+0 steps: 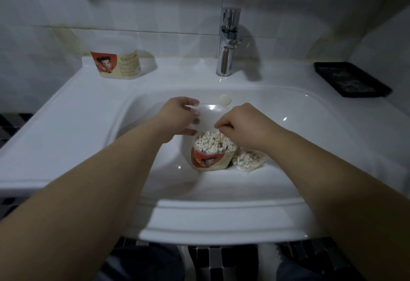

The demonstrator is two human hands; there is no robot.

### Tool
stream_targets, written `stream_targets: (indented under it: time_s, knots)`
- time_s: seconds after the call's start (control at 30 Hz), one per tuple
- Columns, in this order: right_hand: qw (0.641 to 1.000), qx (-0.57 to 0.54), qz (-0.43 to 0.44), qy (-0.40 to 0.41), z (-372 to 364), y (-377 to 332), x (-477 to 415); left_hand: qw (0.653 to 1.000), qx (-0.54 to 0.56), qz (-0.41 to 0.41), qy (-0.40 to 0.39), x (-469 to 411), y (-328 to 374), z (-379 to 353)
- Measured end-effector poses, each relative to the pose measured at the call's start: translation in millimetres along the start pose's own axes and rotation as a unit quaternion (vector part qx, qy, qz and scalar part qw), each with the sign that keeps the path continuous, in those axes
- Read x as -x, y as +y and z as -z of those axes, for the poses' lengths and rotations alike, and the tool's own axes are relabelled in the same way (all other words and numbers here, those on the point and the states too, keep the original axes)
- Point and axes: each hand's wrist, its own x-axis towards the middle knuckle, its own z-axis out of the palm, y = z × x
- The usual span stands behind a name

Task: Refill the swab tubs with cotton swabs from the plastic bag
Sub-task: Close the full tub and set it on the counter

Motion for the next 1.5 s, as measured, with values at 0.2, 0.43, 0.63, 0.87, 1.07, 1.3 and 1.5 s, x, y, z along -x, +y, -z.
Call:
stream_targets:
  time_s: [0.2, 0.43, 0.63, 0.87, 1.07, 1.3, 1.5]
  knots:
    - [0.998, -0.022, -0.022, -0.055, -1, 6, 2, 1.0, -0.001, 0.002, -0.003, -1, -1, 1]
    - [0.996, 0.025, -0.027, -0.081, -5, 6, 1, 1.0, 0.001, 0.006, -0.002, 3, 2, 0]
    - [0.993, -0.01, -0.036, -0.109, 0, -1, 4, 1.0, 0.003, -0.006, -0.009, 10, 7, 0]
    - [0.9, -0.324, -0.288, 0.038, 24, 14, 7, 0.999, 0.004, -0.025, -0.046, 17, 14, 2]
    - [0.871, -0.349, -0.343, -0.043, 15, 25, 9, 0.993, -0.098, -0.014, -0.067, 24, 14, 0]
    - [0.915, -0.254, -0.29, -0.122, 18, 21, 14, 0.965, -0.225, 0.03, -0.135, 31, 3, -1]
    - [0.919, -0.235, -0.283, -0.144, 13, 25, 12, 0.961, -0.198, 0.041, -0.188, 31, -1, 1]
